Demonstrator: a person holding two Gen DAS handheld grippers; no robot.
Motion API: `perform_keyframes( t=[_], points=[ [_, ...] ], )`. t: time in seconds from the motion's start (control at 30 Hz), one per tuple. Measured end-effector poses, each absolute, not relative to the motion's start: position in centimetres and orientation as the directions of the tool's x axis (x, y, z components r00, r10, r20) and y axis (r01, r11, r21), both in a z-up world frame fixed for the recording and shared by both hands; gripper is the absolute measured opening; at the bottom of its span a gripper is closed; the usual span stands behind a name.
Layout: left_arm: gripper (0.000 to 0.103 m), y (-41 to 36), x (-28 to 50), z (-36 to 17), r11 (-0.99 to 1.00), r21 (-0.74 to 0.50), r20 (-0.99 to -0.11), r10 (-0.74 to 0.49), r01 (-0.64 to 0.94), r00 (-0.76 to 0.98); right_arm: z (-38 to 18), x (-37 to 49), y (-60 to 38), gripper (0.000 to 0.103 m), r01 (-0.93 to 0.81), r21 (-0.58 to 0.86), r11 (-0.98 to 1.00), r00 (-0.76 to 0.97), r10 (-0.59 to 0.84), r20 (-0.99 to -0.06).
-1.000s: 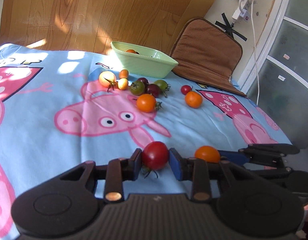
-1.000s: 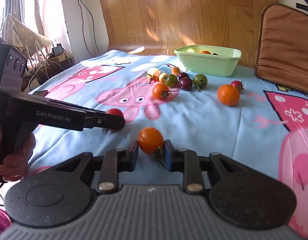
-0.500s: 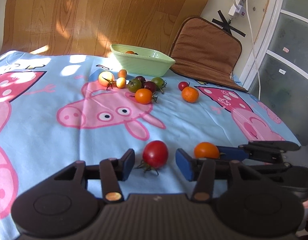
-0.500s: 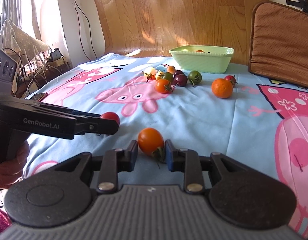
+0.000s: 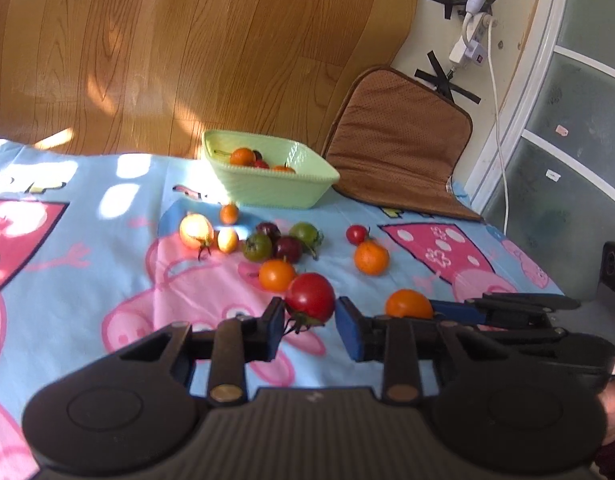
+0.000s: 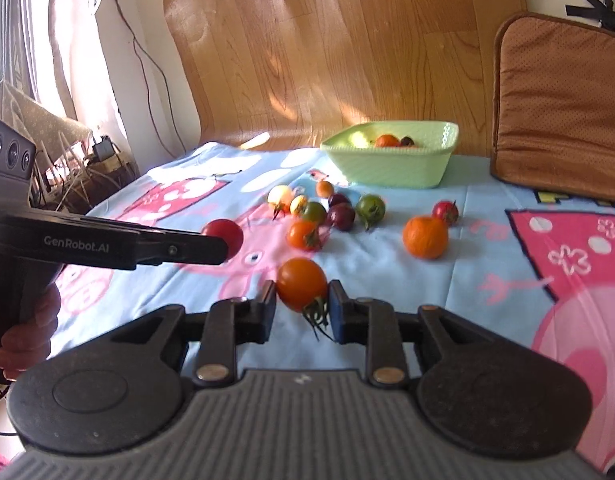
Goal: Organize fruits
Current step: 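Carry both tomatoes into the green basket and open both tools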
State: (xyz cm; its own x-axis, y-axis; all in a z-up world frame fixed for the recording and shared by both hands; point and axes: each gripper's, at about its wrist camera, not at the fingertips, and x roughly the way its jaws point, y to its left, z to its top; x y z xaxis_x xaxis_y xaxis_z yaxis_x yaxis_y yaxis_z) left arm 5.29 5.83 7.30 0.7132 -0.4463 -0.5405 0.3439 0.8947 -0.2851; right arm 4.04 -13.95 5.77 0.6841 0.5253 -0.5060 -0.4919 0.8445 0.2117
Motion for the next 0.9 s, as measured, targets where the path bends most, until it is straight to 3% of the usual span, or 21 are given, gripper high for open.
perform_keyframes(
  t=[0.23, 0.53, 0.73, 0.9],
  points=[
    [0.029, 5.5, 15.5, 10.8, 0.902, -0.28, -0.501, -0.429, 0.328, 0.752, 9.6, 13.7, -15.4, 0.03, -0.449, 0.203, 0.87, 0.743, 0.49, -0.456],
    [0.029, 3.0, 26.6, 7.6, 0.932, -0.233, -0.598, -0.363, 0.279, 0.714, 7.6, 23.7, -14.4, 0.03, -0.441, 0.163, 0.882, 0.727, 0.458, -0.511],
    [0.03, 2.2, 29.0, 5.6, 0.937, -0.226, -0.627, -0.348, 0.265, 0.697, 5.9, 25.7, -13.8, 0.031, -0.437, 0.158, 0.885, 0.697, 0.445, -0.562],
    [0.031, 2.5, 28.3, 6.1, 0.939, -0.226, -0.623, -0.345, 0.261, 0.702, 6.6, 24.9, -14.6, 0.032, -0.426, 0.178, 0.887, 0.712, 0.45, -0.539]
  ],
)
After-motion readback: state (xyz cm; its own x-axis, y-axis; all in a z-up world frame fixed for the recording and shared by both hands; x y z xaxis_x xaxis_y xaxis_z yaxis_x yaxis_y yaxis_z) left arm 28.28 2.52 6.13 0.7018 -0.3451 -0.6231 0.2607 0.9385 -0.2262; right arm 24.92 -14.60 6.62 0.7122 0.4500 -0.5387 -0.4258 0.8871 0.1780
